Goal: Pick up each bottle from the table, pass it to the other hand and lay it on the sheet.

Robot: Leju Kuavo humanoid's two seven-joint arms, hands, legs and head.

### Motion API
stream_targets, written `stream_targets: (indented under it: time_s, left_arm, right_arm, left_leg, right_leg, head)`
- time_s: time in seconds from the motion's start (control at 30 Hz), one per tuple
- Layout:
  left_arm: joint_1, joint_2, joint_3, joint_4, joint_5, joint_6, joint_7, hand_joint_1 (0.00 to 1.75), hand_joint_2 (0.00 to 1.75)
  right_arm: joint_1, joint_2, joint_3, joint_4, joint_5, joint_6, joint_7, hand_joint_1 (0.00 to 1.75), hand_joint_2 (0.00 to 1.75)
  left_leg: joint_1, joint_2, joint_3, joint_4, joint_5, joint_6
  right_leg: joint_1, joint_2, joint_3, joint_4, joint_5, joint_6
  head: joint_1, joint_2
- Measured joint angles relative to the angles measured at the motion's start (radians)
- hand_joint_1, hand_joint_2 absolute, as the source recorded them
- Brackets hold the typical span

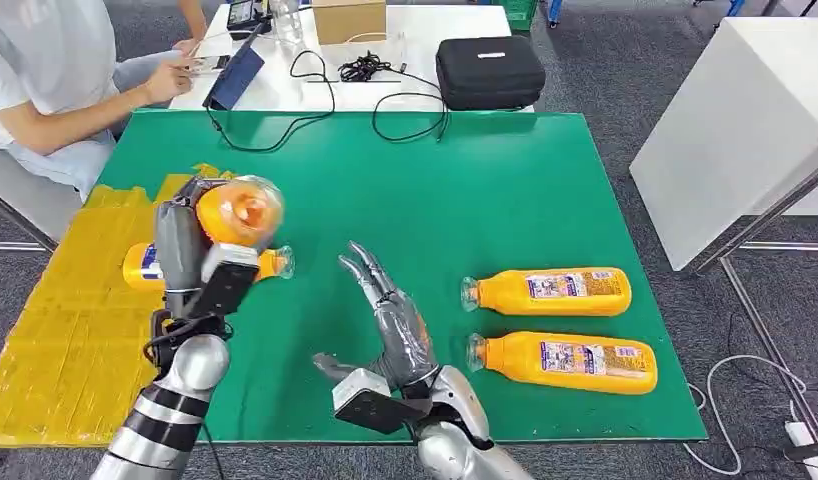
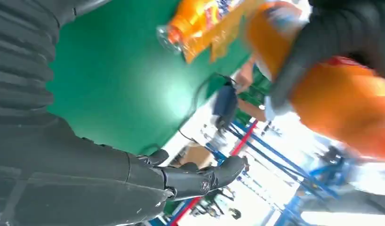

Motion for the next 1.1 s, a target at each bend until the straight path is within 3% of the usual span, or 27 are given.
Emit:
stream_targets:
  time_s: [0.07, 0.13, 0.23, 0.3, 0.4, 0.57, 0.73, 0.93, 0.97, 1.0, 1.03, 1.07, 1.1]
  left_arm:
    - [0.0, 0.018, 0.028, 0.003, -0.376, 0.003, 0.103, 1.75, 1.75]
    - [-0.008, 0.05, 0.044, 0.015, -0.576, 0.003, 0.187, 1.75, 1.75]
    - [-0.086, 0.17, -0.034, 0.081, -0.588, -0.025, 0.428, 1.75, 1.75]
    - [-0.148, 0.243, -0.105, 0.134, -0.586, -0.056, 0.513, 1.75, 1.75]
    - [-0.238, 0.321, -0.22, 0.249, -0.586, -0.082, 0.512, 1.75, 1.75]
    - [-0.304, 0.372, -0.307, 0.349, -0.587, -0.101, 0.506, 1.75, 1.75]
    - [-0.363, 0.374, -0.33, 0.475, -0.587, -0.161, 0.407, 1.75, 1.75]
    - [-0.448, 0.328, -0.292, 0.673, -0.534, -0.213, 0.306, 1.75, 1.75]
    - [-0.454, 0.32, -0.282, 0.692, -0.526, -0.218, 0.297, 1.52, 1.75]
    - [-0.46, 0.309, -0.27, 0.719, -0.517, -0.224, 0.289, 0.58, 1.75]
    - [-0.465, 0.3, -0.263, 0.738, -0.511, -0.232, 0.285, 0.26, 1.75]
    - [-0.469, 0.29, -0.253, 0.76, -0.498, -0.245, 0.282, 0.16, 1.75]
    - [-0.47, 0.28, -0.241, 0.779, -0.477, -0.262, 0.278, 0.16, 1.75]
  right_arm:
    - [0.01, -0.014, -0.018, -0.055, 0.006, 0.018, 0.0, 0.0, 1.75]
    - [0.021, -0.026, -0.038, -0.103, 0.009, 0.027, 0.0, 0.0, 1.75]
    - [0.033, -0.038, -0.068, -0.142, 0.005, 0.038, -0.003, 0.0, 1.75]
    - [0.039, -0.043, -0.082, -0.16, -0.001, 0.048, -0.009, 0.0, 1.75]
    - [0.043, -0.048, -0.099, -0.176, -0.009, 0.059, -0.019, 0.0, 1.75]
    - [0.05, -0.053, -0.108, -0.189, -0.011, 0.069, -0.023, 0.0, 1.75]
    - [0.05, -0.055, -0.111, -0.191, -0.013, 0.07, -0.025, 0.0, 1.75]
    - [0.051, -0.061, -0.116, -0.196, -0.014, 0.069, -0.029, 0.0, 1.75]
    - [0.051, -0.062, -0.117, -0.196, -0.014, 0.069, -0.029, 0.0, 1.75]
    - [0.052, -0.062, -0.12, -0.196, -0.013, 0.068, -0.029, 0.0, 1.75]
    - [0.053, -0.063, -0.122, -0.196, -0.012, 0.068, -0.029, 0.0, 1.75]
    - [0.054, -0.063, -0.123, -0.196, -0.011, 0.068, -0.029, 0.0, 1.75]
    - [0.054, -0.063, -0.124, -0.196, -0.01, 0.069, -0.029, 0.0, 1.75]
  left_leg:
    - [0.0, 0.001, 0.0, 0.0, 0.0, 0.0]
    - [0.0, 0.001, 0.0, 0.0, 0.0, 0.0]
    - [0.0, 0.002, 0.001, 0.0, 0.001, -0.001]
    - [0.0, 0.002, 0.001, 0.0, 0.002, -0.002]
    - [0.001, 0.0, 0.0, 0.0, 0.003, -0.003]
    - [0.0, 0.003, 0.0, 0.0, 0.003, -0.004]
    - [0.0, 0.002, 0.0, 0.0, 0.003, -0.004]
    - [0.0, 0.002, 0.0, 0.0, 0.003, -0.004]
    - [0.0, 0.002, 0.0, 0.0, 0.003, -0.004]
    - [0.0, 0.002, 0.0, 0.0, 0.003, -0.004]
    - [0.0, 0.002, 0.0, 0.0, 0.003, -0.004]
    - [0.0, 0.002, 0.0, 0.0, 0.003, -0.004]
    - [0.0, 0.002, 0.0, 0.0, 0.003, -0.004]
  right_leg:
    - [0.0, 0.0, 0.0, 0.0, 0.0, 0.0]
    - [0.0, 0.001, -0.001, 0.0, 0.0, 0.0]
    - [0.001, 0.002, -0.001, 0.0, 0.001, 0.0]
    - [0.001, 0.002, -0.001, 0.001, 0.001, 0.0]
    - [0.0, 0.001, -0.001, 0.003, 0.001, 0.0]
    - [0.0, 0.003, -0.003, 0.003, 0.002, -0.003]
    - [0.0, 0.002, -0.003, 0.003, 0.002, -0.003]
    - [0.0, 0.002, -0.003, 0.003, 0.002, -0.003]
    - [0.0, 0.002, -0.003, 0.003, 0.002, -0.003]
    - [0.0, 0.002, -0.003, 0.003, 0.002, -0.003]
    - [0.0, 0.002, -0.003, 0.004, 0.002, -0.003]
    - [0.0, 0.002, -0.003, 0.004, 0.002, -0.003]
    - [0.0, 0.002, -0.003, 0.003, 0.002, -0.003]
  head:
    - [0.0, 0.0]
    - [0.0, 0.0]
    - [0.001, 0.0]
    - [-0.001, 0.0]
    - [0.0, 0.0]
    - [0.0, 0.0]
    - [0.0, 0.0]
    - [0.0, 0.0]
    - [0.0, 0.0]
    - [0.0, 0.0]
    - [0.0, 0.0]
    - [0.0, 0.0]
    - [0.0, 0.0]
